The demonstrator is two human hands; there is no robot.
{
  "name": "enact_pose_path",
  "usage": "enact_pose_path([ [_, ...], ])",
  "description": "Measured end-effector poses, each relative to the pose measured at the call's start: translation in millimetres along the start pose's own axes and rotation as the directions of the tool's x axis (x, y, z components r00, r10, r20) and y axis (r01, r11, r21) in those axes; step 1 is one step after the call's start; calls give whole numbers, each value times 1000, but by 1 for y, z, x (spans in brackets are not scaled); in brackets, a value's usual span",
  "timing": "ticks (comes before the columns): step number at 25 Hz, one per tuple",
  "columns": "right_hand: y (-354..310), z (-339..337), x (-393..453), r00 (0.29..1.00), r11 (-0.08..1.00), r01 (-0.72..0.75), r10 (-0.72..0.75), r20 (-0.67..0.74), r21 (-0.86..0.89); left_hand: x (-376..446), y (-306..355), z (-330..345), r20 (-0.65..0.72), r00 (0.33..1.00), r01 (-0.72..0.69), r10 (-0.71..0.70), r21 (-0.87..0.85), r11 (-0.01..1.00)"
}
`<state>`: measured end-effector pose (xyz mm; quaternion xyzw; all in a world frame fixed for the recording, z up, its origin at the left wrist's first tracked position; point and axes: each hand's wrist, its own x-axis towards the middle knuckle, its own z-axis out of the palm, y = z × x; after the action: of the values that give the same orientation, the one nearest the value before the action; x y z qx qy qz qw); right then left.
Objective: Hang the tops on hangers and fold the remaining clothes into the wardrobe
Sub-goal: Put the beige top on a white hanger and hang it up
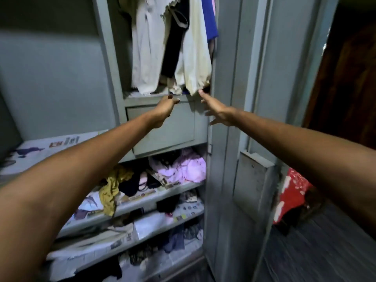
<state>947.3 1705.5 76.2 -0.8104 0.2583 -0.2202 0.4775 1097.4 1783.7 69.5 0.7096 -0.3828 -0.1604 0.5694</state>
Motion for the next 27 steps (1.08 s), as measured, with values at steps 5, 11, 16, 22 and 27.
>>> enact_pose_path([
  [5,82,22,-83,975,982,-188,187,118,-2,-77,-63,62,45,991,129,-128,-15,992],
  [11,173,58,-168,926,939,-339,322,198,57,-188,-149,115,103,946,312,-309,-13,950],
  [16,231,60,-241,870,892,-450,431,239,31,-255,-182,159,118,863,503,-491,-121,856],
  [22,272,-1,-297,853,844,-521,509,119,129,-271,-164,248,368,791,558,-488,-107,823],
  [27,294,-75,-348,783,783,-580,612,-109,227,-288,-119,338,535,747,483,-395,-28,875],
])
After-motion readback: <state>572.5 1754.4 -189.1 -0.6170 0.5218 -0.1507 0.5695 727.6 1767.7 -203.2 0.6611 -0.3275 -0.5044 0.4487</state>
